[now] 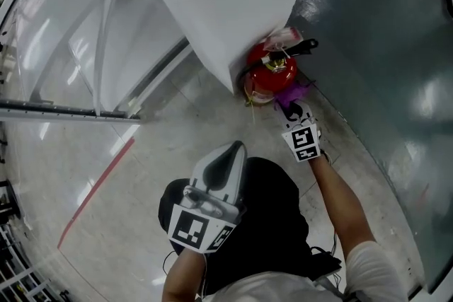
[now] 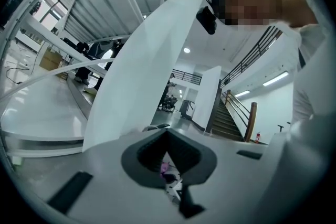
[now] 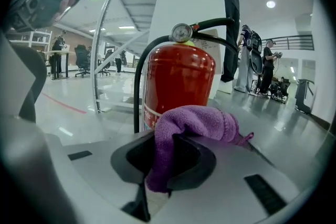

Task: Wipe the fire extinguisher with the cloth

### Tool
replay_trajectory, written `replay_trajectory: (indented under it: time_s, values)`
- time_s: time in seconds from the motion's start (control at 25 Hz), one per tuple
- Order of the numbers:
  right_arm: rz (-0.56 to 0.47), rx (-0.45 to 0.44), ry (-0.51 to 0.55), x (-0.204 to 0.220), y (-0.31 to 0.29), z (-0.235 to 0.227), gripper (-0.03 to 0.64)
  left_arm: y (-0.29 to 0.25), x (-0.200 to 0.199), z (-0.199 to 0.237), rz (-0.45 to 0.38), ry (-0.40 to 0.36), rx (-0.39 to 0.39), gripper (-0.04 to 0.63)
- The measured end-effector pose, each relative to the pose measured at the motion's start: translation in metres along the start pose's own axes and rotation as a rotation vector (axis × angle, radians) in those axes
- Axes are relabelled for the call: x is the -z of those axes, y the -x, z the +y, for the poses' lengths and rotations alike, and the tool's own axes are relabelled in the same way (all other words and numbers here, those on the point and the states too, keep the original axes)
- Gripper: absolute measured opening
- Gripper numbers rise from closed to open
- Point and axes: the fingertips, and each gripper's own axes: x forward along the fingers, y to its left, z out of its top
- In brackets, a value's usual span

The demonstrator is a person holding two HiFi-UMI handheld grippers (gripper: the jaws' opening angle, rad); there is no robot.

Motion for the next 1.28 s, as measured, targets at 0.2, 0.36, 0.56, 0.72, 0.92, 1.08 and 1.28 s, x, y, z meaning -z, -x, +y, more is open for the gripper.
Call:
replay_trajectory:
  time_s: [0.2,0.36,0.56,0.72,0.92,1.08,1.28]
  values:
    - [0.054,-0.028,-0.004,0.034,-0.015,0.012,0.061,0.009,0.000,0.004,-0.004,0.006,-0.024,0.005]
    - [0.058,-0.044,-0.036,0.046,-0.027,0.019,0.061,0.015,0.002,0.005,-0.003,0.011,-0.041,0.005]
    - [0.064,-0.072,-0.062,0.066,-0.039,0.027,0.061,0.021,0.005,0.001,0.001,0.010,-0.043,0.005]
    - [0.081,-0.093,-0.081,0.087,-0.049,0.036,0.061,0.027,0.007,-0.002,0.012,0.000,-0.046,0.005]
    - [0.117,-0.085,-0.125,0.114,-0.067,0.035,0.061,0.032,0.014,0.000,0.018,0.016,-0.051,0.005]
    - [0.153,-0.092,-0.141,0.133,-0.078,0.039,0.061,0.035,0.017,-0.001,0.018,0.024,-0.049,0.005]
    - [0.206,-0.105,-0.150,0.152,-0.090,0.047,0.061,0.041,0.020,0.000,0.020,0.027,-0.061,0.005]
